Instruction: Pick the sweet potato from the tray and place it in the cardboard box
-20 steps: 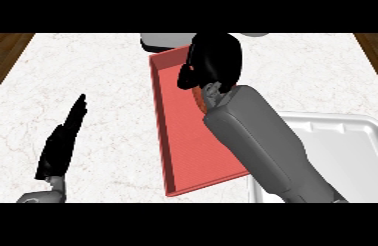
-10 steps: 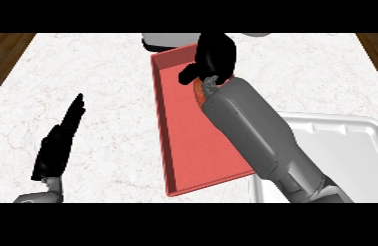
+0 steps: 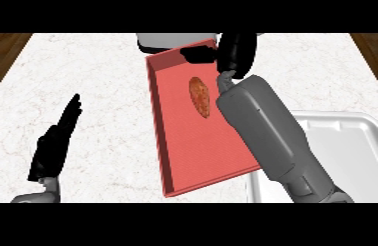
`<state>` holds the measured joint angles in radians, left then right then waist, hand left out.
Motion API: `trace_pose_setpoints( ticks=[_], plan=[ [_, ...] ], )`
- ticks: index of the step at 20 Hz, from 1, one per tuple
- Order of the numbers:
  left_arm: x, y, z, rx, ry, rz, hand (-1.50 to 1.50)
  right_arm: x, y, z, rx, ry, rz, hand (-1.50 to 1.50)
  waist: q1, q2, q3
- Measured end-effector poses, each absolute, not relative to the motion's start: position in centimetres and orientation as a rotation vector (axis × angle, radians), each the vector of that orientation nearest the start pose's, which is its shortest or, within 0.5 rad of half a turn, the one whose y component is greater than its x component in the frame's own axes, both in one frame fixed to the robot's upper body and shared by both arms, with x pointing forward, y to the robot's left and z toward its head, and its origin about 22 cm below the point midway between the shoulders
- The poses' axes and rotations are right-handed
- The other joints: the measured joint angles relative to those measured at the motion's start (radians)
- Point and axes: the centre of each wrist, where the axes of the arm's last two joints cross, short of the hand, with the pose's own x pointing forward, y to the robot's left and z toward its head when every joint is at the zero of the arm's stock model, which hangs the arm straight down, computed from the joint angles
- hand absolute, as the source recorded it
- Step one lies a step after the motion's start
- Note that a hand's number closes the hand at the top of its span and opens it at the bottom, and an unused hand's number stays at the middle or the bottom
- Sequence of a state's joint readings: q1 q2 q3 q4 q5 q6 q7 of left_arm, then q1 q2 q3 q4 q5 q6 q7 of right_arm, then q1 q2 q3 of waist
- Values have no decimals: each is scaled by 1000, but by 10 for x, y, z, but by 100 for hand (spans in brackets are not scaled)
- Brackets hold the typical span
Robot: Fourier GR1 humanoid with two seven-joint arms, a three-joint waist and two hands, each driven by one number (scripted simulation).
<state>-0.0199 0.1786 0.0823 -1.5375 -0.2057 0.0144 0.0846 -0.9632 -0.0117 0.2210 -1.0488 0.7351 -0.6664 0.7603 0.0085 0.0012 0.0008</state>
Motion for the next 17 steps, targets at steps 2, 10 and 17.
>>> trace_pose_setpoints(
  ticks=[2,10,17],
  plan=[
    [248,288,11,380,-1447,-207,0,388,-69,165,-788,-1642,14,-150,-7,-2,0],
    [235,293,9,403,-1432,-178,0,353,-160,181,-839,-1676,-247,-150,-36,-12,0],
    [229,297,9,404,-1427,-167,0,281,-250,197,-851,-1698,-302,-150,-41,-11,0]
  ],
)
